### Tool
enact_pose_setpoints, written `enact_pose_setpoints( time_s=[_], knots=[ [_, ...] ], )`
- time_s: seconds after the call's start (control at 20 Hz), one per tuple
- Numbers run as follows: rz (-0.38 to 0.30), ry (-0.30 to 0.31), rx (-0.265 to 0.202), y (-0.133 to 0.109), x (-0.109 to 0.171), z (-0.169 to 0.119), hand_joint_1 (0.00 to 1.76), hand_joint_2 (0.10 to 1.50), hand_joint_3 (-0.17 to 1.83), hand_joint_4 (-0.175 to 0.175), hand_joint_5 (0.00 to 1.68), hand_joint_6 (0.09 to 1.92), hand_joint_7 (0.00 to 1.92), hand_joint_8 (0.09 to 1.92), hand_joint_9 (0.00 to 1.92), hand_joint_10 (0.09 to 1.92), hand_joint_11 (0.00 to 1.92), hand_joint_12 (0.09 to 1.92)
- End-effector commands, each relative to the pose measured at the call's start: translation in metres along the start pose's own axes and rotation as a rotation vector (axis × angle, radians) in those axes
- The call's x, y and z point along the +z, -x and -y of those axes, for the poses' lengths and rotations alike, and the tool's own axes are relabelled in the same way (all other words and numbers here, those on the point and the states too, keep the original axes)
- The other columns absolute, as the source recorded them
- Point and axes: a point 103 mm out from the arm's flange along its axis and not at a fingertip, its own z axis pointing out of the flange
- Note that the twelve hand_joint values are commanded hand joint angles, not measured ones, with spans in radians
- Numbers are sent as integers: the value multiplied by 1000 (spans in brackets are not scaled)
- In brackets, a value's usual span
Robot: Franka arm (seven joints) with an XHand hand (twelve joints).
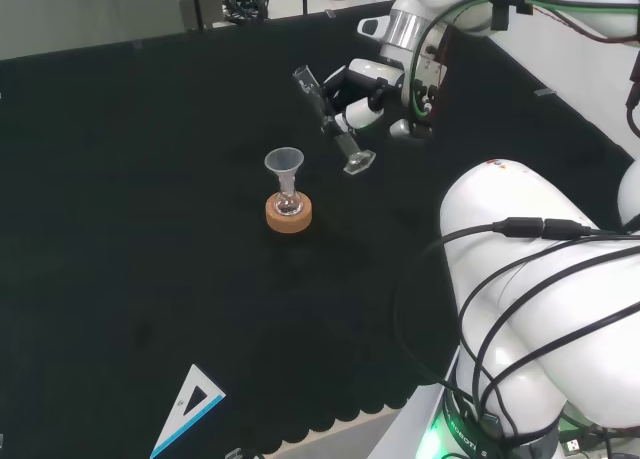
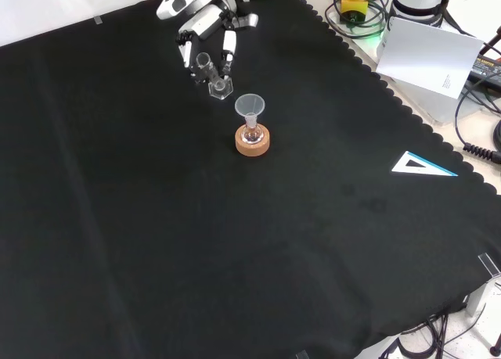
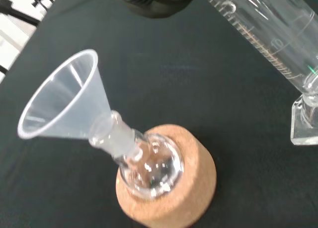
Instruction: Put the graduated cylinder back on the table.
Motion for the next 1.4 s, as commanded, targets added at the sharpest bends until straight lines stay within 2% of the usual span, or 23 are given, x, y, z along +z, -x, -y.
enact_pose_setpoints(
  time_s=[0.05,0.2,0.7,1.3,1.4],
  knots=[
    [-55,92,-54,6,14,-26,1137,1111,-11,-102,1014,976,1438,165,1544,87,1308,689],
    [-82,138,-73,10,18,-38,1137,1111,-11,-101,1015,975,1433,161,1538,87,1305,689],
    [-164,239,-119,18,35,-69,1139,1110,-12,-104,1018,972,1425,154,1529,87,1299,690],
    [-201,338,-117,32,50,-69,1139,1111,-14,-106,1018,971,1417,146,1517,87,1288,692],
    [-190,354,-109,33,53,-69,1139,1111,-14,-105,1018,971,1416,145,1516,87,1288,692]
  ],
)
